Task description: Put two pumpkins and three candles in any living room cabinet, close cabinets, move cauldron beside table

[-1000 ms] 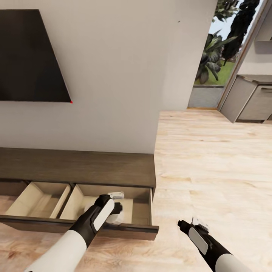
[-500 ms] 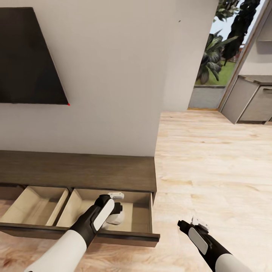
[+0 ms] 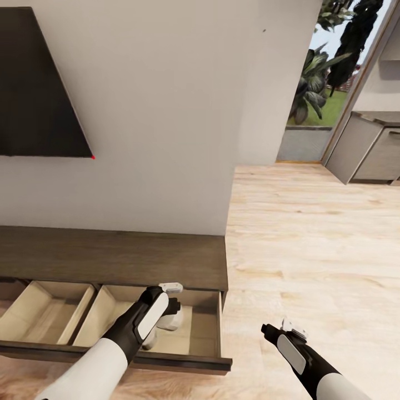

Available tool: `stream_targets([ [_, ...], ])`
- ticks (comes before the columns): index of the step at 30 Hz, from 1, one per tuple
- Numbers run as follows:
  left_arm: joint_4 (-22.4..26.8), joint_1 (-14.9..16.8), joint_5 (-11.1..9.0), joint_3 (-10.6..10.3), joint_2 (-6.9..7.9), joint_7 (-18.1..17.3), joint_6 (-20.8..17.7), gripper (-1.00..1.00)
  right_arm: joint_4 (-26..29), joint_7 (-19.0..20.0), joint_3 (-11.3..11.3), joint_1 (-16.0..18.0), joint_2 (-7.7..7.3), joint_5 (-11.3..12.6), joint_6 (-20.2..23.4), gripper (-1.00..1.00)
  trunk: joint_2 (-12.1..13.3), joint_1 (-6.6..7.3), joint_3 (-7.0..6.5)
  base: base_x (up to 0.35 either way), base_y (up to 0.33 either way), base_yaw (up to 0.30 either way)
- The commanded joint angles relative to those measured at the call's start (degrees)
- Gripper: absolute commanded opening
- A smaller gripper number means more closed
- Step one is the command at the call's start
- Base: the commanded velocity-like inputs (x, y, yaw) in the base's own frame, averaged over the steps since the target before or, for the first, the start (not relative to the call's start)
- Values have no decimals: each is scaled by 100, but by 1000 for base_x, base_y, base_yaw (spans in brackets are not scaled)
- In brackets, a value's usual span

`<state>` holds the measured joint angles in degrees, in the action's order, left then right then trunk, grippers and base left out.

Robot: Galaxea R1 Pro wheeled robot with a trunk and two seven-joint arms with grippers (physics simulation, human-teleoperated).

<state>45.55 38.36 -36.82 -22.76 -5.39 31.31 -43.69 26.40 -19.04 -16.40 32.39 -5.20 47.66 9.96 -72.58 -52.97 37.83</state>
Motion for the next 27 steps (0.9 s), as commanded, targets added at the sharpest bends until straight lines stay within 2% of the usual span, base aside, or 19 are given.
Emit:
stream_targets([
  [1,6,4,-54,-13,3,59,-8,-100,14,-47,-47,3,-8,33,23,100,-3,-2,5,216,-6,0],
  [10,12,4,-49,-4,10,59,-5,-100,14,-47,-47,0,-11,33,23,100,-3,-2,5,52,-1,0],
  [27,6,-1,-55,-41,3,33,143,-100,17,-34,-27,0,-16,33,23,100,-685,-375,310,0,0,0],
])
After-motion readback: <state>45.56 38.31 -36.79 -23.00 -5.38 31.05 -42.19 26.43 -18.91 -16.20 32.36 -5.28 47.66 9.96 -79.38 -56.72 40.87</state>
